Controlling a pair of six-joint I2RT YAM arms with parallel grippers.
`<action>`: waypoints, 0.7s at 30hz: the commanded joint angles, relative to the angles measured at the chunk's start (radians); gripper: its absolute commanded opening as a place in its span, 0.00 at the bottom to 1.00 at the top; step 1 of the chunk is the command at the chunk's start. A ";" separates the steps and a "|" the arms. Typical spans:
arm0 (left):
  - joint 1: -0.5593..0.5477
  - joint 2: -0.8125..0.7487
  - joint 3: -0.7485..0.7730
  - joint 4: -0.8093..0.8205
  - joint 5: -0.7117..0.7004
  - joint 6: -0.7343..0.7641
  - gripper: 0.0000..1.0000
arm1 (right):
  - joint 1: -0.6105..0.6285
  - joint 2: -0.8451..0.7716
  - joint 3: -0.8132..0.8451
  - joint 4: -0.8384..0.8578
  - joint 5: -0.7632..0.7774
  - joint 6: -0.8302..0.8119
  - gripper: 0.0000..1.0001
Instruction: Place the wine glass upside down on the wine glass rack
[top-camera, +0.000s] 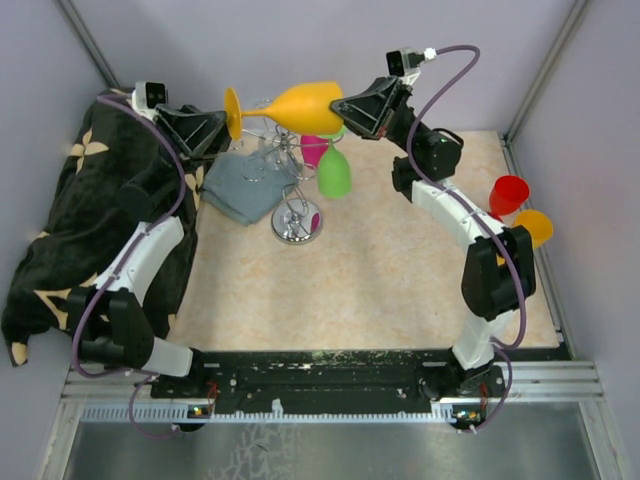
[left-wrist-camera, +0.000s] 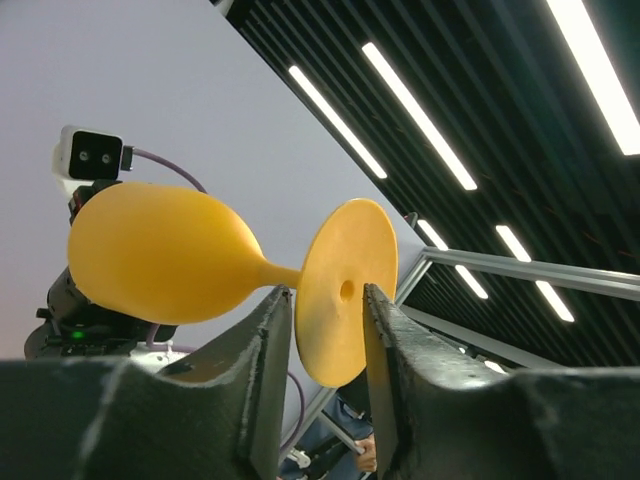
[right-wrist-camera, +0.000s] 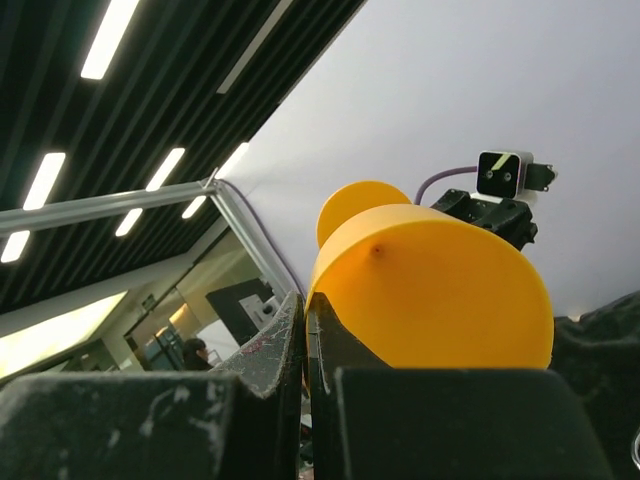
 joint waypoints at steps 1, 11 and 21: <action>-0.007 0.011 0.033 0.094 -0.022 -0.035 0.38 | 0.024 0.004 0.052 0.074 0.022 -0.011 0.00; -0.007 0.040 0.038 0.126 -0.005 -0.083 0.00 | 0.025 0.003 0.022 0.072 0.045 -0.021 0.00; 0.052 0.082 0.128 0.154 0.019 -0.161 0.00 | 0.019 -0.050 -0.059 0.067 0.047 -0.072 0.43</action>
